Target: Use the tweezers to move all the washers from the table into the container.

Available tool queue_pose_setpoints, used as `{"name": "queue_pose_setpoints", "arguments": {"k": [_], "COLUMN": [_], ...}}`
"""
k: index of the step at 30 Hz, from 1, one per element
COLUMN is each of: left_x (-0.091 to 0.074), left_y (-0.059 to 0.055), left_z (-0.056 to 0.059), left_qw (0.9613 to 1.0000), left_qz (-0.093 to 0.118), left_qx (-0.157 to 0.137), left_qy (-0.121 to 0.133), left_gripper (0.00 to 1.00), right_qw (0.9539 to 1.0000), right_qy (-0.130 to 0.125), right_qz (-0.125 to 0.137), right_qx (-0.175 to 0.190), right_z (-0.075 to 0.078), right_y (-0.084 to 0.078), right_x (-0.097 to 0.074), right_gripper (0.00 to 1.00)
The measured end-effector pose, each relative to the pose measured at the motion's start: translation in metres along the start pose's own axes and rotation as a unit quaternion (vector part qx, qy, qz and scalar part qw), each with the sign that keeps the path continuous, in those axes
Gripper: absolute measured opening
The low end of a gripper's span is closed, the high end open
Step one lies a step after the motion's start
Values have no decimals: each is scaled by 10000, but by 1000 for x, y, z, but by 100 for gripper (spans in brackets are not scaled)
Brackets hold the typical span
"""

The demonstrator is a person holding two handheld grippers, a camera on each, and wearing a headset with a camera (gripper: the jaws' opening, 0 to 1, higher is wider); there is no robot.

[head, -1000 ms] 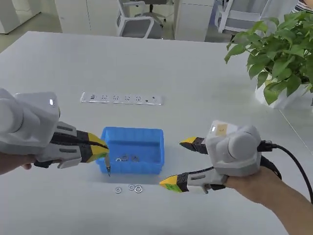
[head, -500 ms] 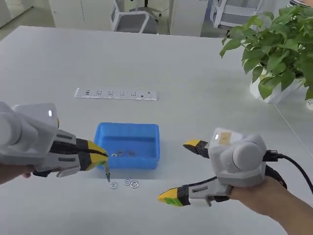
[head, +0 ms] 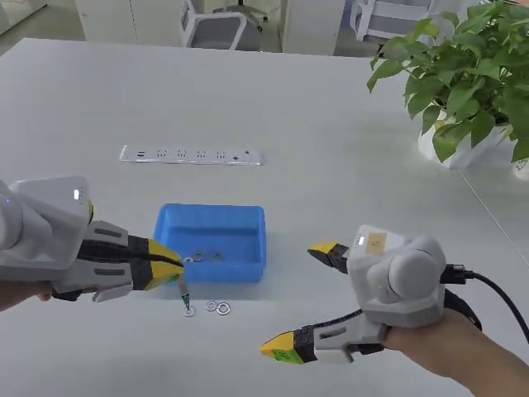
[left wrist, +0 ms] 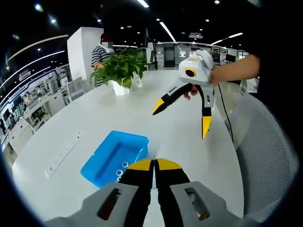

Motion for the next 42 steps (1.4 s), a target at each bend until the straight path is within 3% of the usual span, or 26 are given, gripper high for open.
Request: {"name": "queue_pose_setpoints", "arguments": {"k": [19, 42], "left_x": [11, 13], "left_y": [-15, -14], "left_z": [4, -2], "left_qw": [9997, 9995], "left_qz": [-176, -118], "left_qx": [41, 91], "left_qy": [-189, -281], "left_gripper": [5, 5], "right_qw": [10000, 9999], "right_qy": [10, 160], "right_qz": [-52, -64], "right_qx": [72, 0], "right_z": [-3, -9], "right_y": [-9, -10], "right_x": [0, 4], "right_gripper": [92, 89]}}
Point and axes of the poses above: the centre of the closed fingertips' face, and the gripper's own axes: x roughly forward along the fingers, z roughly to its right, y roughly out of its top, the point moved 1 cm from there along -x, roughly backward along the fingers, and after that the axes turned 2 degrees about -y, right-handed, at the moved point
